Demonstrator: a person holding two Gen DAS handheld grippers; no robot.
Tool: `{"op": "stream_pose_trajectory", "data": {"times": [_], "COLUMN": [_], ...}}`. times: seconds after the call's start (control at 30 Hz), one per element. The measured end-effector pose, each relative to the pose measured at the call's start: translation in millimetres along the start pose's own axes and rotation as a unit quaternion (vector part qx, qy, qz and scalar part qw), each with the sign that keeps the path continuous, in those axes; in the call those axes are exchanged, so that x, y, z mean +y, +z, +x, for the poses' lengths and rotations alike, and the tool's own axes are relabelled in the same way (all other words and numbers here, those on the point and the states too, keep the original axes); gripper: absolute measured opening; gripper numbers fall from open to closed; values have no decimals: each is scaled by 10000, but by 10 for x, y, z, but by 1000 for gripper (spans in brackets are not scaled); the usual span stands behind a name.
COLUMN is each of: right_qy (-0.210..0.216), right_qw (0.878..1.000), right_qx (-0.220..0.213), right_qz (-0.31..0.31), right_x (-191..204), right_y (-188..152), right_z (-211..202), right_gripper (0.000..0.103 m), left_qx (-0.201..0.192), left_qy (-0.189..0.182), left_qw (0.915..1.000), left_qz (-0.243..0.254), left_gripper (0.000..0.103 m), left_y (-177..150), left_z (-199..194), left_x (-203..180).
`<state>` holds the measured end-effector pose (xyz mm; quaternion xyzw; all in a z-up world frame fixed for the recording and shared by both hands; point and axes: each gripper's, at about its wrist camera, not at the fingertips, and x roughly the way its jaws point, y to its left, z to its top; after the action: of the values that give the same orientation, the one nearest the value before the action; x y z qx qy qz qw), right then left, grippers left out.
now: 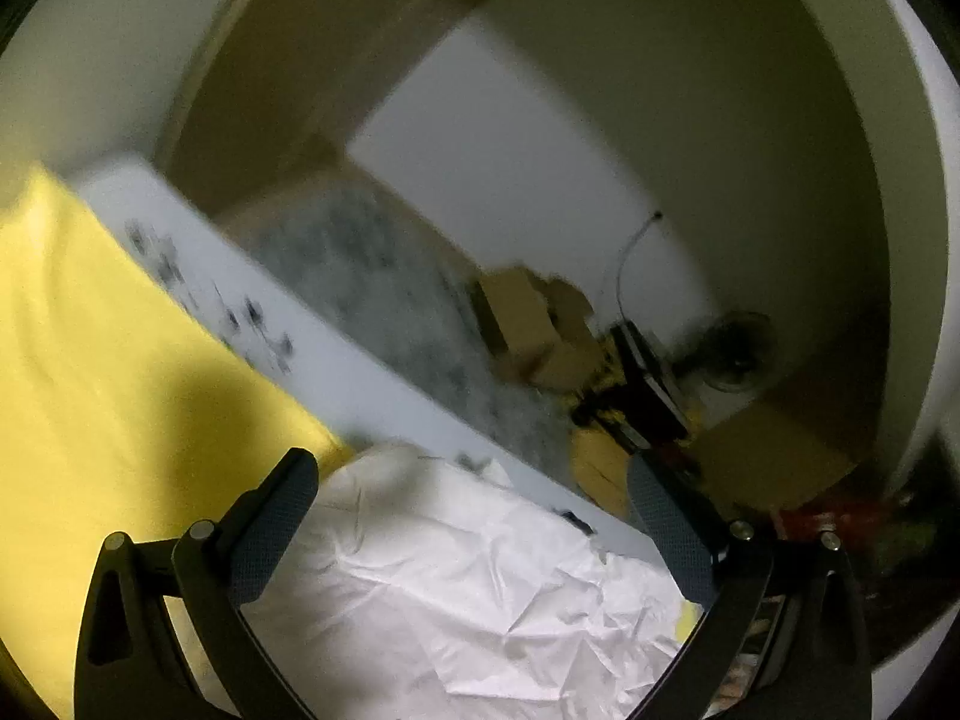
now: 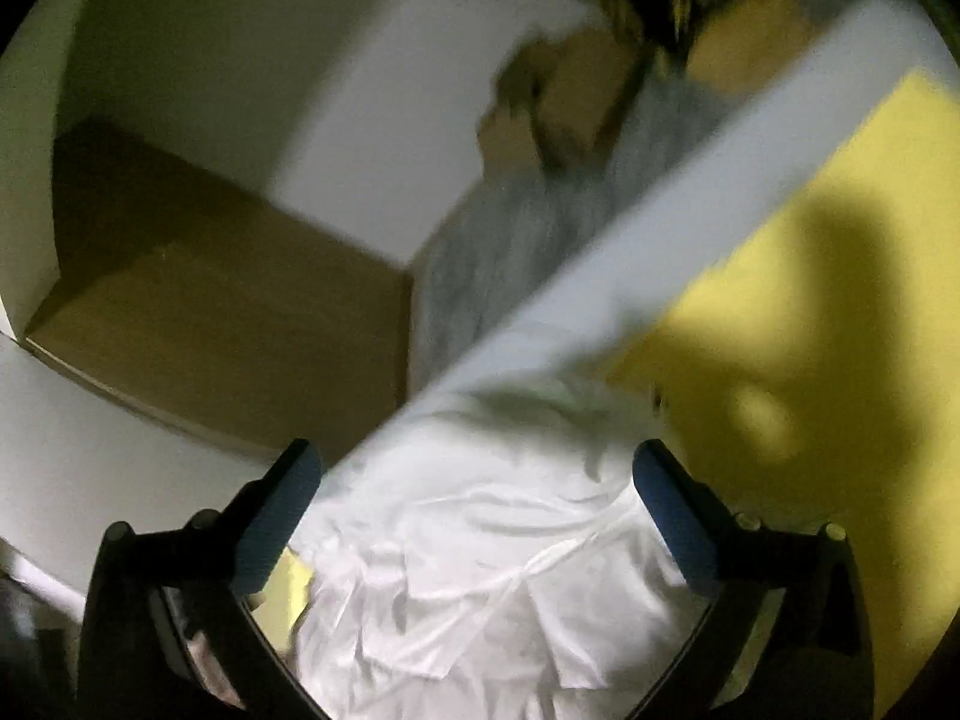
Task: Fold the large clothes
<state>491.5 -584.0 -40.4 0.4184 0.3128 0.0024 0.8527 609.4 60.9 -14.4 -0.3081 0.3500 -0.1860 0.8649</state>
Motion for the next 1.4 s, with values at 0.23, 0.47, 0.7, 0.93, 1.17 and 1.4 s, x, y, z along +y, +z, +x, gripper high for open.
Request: {"op": "stream_pose_trajectory", "data": {"times": [0.23,0.47,0.7,0.93,1.17,1.4], "right_qy": [-933,-1922,-2863,-2965,-2909,-2833], "right_qw": [9648,9194,8856,8859,8911,8952], "right_qx": [-1303,-826,-13,170,397,323], "right_qz": [-2086,-3330,-3656,-3565,-3461,-3425], "right_x": [1119,1769,1687,1234,1129,1112], "right_y": [-759,-2041,-2462,-2385,-2304,-2271], "right_z": [-1020,-560,494,1028,1186,1116], "right_gripper": [103,103,77,90,91,91], "left_qx": [-739,-805,62,71,241,341], "left_qy": [1183,2511,3454,3155,3184,3135], "left_qw": [9796,9236,8954,9027,9050,9081], "left_qz": [1445,2781,2809,2924,2812,2756], "left_gripper": [103,103,103,103,103,103], "left_y": [-899,-2150,-2226,-2247,-2271,-2173], "left_z": [-734,-374,398,770,879,984], "left_x": [-742,-1242,-768,-479,-412,-301]}}
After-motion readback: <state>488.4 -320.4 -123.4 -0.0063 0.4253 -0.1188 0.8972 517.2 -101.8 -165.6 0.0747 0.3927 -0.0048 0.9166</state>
